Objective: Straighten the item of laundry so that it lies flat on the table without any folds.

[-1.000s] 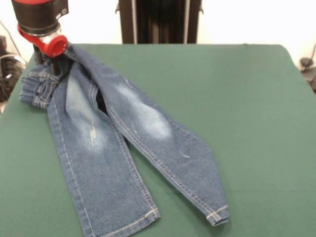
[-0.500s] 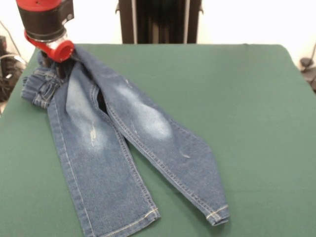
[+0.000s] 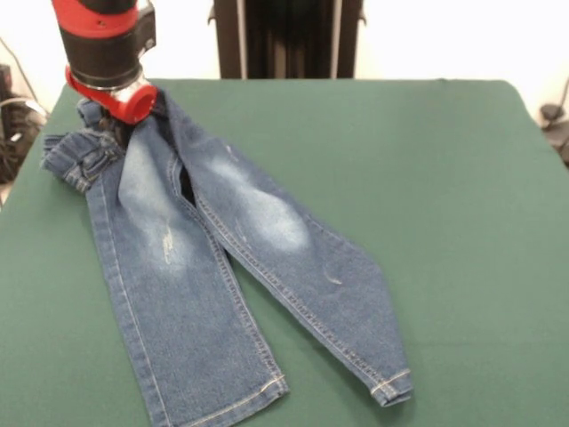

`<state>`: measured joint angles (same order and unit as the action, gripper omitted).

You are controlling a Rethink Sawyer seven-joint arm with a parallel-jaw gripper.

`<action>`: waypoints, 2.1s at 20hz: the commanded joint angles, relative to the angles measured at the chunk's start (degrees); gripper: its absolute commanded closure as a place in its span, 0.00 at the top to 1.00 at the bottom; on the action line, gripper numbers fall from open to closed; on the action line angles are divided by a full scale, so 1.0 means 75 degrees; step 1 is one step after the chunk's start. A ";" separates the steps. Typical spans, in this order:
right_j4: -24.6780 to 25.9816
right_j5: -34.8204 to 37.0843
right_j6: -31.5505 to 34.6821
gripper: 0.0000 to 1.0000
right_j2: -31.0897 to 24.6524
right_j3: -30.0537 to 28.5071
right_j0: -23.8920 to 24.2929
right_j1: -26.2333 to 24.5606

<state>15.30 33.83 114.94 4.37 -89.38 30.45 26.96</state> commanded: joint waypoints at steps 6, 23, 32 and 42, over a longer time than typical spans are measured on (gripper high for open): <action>-0.0843 0.1619 0.1455 0.00 0.0274 -0.0425 -0.0838 0.0584; -0.1432 0.1546 0.2131 0.00 0.1487 -0.1306 -0.1598 0.0990; -0.1293 0.0738 0.2418 0.00 0.2123 -0.1293 -0.2386 0.0823; -0.0649 -0.0578 0.0781 0.00 0.1969 -0.1359 -0.2236 0.1037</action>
<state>7.79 37.03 114.95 22.19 -94.40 13.66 35.44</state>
